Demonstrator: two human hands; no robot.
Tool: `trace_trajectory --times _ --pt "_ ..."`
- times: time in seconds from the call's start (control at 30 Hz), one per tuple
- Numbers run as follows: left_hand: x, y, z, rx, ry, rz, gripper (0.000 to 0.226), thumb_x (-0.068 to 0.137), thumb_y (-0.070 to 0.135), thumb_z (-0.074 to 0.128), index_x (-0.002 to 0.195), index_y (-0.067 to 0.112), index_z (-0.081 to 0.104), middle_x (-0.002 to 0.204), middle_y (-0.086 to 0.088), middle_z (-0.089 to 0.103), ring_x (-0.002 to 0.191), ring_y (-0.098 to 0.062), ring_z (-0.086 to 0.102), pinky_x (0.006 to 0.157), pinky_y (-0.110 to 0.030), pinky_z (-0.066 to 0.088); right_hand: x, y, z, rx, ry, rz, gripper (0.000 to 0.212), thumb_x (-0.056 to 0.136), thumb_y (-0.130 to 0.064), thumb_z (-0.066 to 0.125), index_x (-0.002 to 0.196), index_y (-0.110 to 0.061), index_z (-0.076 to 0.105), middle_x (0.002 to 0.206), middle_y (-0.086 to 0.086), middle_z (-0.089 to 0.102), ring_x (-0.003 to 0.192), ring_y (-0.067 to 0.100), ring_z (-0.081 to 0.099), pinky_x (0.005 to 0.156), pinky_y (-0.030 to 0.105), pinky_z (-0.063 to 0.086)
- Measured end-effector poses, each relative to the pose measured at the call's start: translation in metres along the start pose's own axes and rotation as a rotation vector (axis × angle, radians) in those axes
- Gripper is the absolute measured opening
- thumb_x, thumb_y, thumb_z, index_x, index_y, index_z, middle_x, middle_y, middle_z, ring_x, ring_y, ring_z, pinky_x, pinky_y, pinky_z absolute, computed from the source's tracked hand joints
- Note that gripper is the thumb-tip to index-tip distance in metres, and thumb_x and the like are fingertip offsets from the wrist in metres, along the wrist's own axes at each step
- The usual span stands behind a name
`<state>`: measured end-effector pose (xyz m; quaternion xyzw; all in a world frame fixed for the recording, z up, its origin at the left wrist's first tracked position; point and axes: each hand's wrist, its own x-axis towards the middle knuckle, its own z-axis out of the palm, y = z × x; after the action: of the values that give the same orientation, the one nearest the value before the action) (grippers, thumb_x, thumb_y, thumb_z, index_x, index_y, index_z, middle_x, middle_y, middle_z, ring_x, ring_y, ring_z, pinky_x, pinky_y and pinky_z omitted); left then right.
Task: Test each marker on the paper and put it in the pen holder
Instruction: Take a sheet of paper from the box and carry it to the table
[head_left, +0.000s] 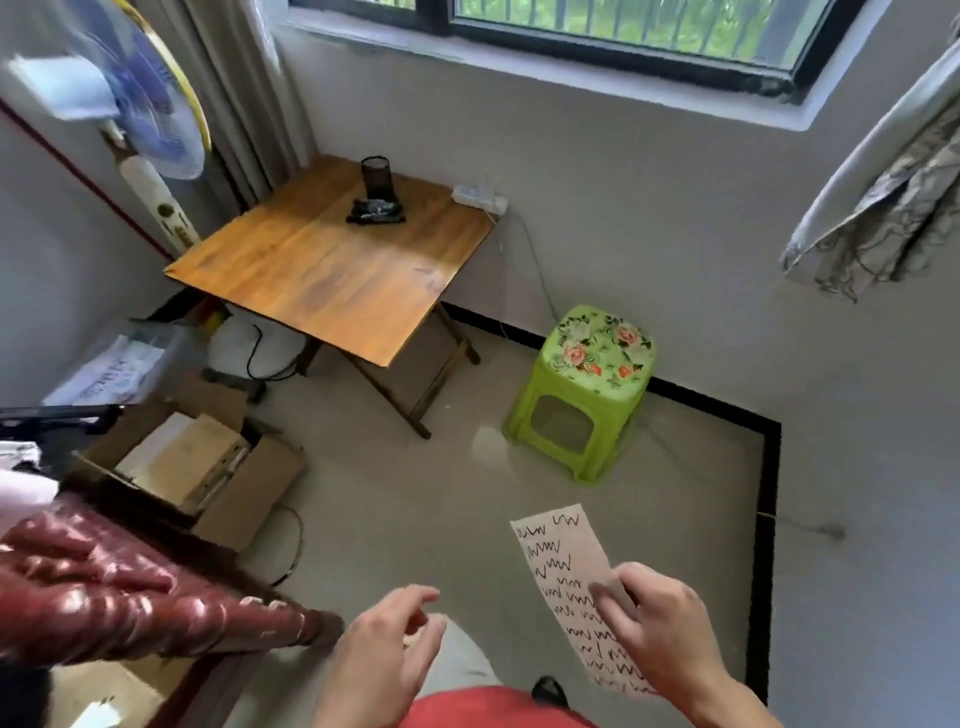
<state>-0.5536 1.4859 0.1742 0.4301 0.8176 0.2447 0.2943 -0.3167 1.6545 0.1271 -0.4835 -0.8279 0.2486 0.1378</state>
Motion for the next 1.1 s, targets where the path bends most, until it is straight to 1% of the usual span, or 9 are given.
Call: trace_trajectory --times 0.07,0.2,0.33,0.43,0.6,0.73,0.97,1.07,1.1 --pt "0.03 -0.004 -0.004 -0.016 0.011 -0.049 0.034 0.069 0.059 0.048 0.1 0.045 0.054 0.075 0.029 0.058 0.07 0.004 0.058 0.067 -0.027 0.05 0.049 -0.004 0.002 -0.002 -0.004 -0.036 0.032 0.078 -0.044 0.063 0.058 -0.021 0.051 0.053 -0.013 0.054 0.049 0.012 0.048 0.046 0.027 0.037" --pt "0.112 -0.016 -0.021 -0.01 -0.004 -0.089 0.023 0.076 0.049 0.057 0.097 0.041 0.06 0.075 0.027 0.058 0.072 0.011 0.054 0.065 -0.016 0.045 0.146 -0.009 0.028 -0.067 0.01 -0.054 0.031 0.075 -0.036 0.067 0.057 -0.017 0.051 0.053 -0.006 0.056 0.048 0.017 0.048 0.045 0.03 0.037" --pt "0.213 -0.024 -0.069 0.012 0.0 -0.057 0.028 0.076 0.052 0.053 0.101 0.041 0.055 0.074 0.024 0.058 0.069 0.002 0.056 0.068 -0.03 0.05 0.235 -0.038 0.046 -0.015 0.026 -0.009 0.032 0.074 -0.036 0.067 0.056 -0.017 0.049 0.052 -0.005 0.053 0.047 0.018 0.047 0.045 0.031 0.039" --pt "0.287 -0.019 -0.115 0.043 0.037 -0.029 0.02 0.084 0.043 0.056 0.103 0.037 0.059 0.08 0.019 0.059 0.074 -0.001 0.057 0.069 -0.027 0.048 0.306 -0.068 0.049 0.012 0.048 -0.033 0.033 0.076 -0.035 0.068 0.057 -0.016 0.048 0.052 -0.004 0.052 0.047 0.019 0.047 0.045 0.032 0.04" --pt "0.372 -0.015 -0.158 0.044 0.045 -0.036 0.017 0.088 0.041 0.054 0.105 0.039 0.056 0.08 0.017 0.059 0.078 -0.003 0.056 0.071 -0.028 0.048 0.407 -0.102 0.047 0.081 0.051 -0.115 0.032 0.08 -0.035 0.067 0.058 -0.018 0.051 0.054 -0.01 0.053 0.046 0.011 0.049 0.044 0.033 0.042" --pt "0.416 -0.023 -0.164 0.008 0.058 -0.129 0.018 0.087 0.043 0.055 0.105 0.04 0.056 0.081 0.018 0.059 0.078 -0.003 0.056 0.071 -0.028 0.048 0.486 -0.111 0.064 0.082 -0.029 -0.168 0.032 0.078 -0.033 0.069 0.058 -0.019 0.05 0.052 -0.012 0.05 0.044 0.01 0.047 0.043 0.027 0.039" --pt "0.498 -0.025 -0.168 -0.099 0.188 -0.456 0.023 0.07 0.05 0.057 0.092 0.047 0.057 0.086 0.027 0.058 0.071 0.005 0.057 0.066 -0.021 0.048 0.655 -0.132 0.11 0.056 -0.234 -0.304 0.032 0.078 -0.034 0.072 0.061 -0.016 0.051 0.056 -0.004 0.059 0.048 0.014 0.052 0.047 0.031 0.044" --pt "0.538 -0.013 -0.172 -0.171 0.214 -0.514 0.015 0.076 0.037 0.066 0.09 0.041 0.062 0.085 0.019 0.059 0.075 0.005 0.056 0.063 -0.009 0.041 0.724 -0.156 0.117 0.057 -0.292 -0.454 0.033 0.077 -0.027 0.075 0.059 -0.019 0.049 0.051 -0.013 0.048 0.045 0.004 0.044 0.046 0.016 0.033" --pt "0.55 -0.01 -0.172 -0.196 0.23 -0.53 0.015 0.078 0.032 0.067 0.092 0.038 0.063 0.083 0.016 0.06 0.076 0.004 0.056 0.064 -0.008 0.04 0.743 -0.164 0.118 0.046 -0.309 -0.509 0.033 0.076 -0.024 0.077 0.058 -0.019 0.049 0.052 -0.014 0.045 0.046 0.006 0.041 0.046 0.016 0.028"
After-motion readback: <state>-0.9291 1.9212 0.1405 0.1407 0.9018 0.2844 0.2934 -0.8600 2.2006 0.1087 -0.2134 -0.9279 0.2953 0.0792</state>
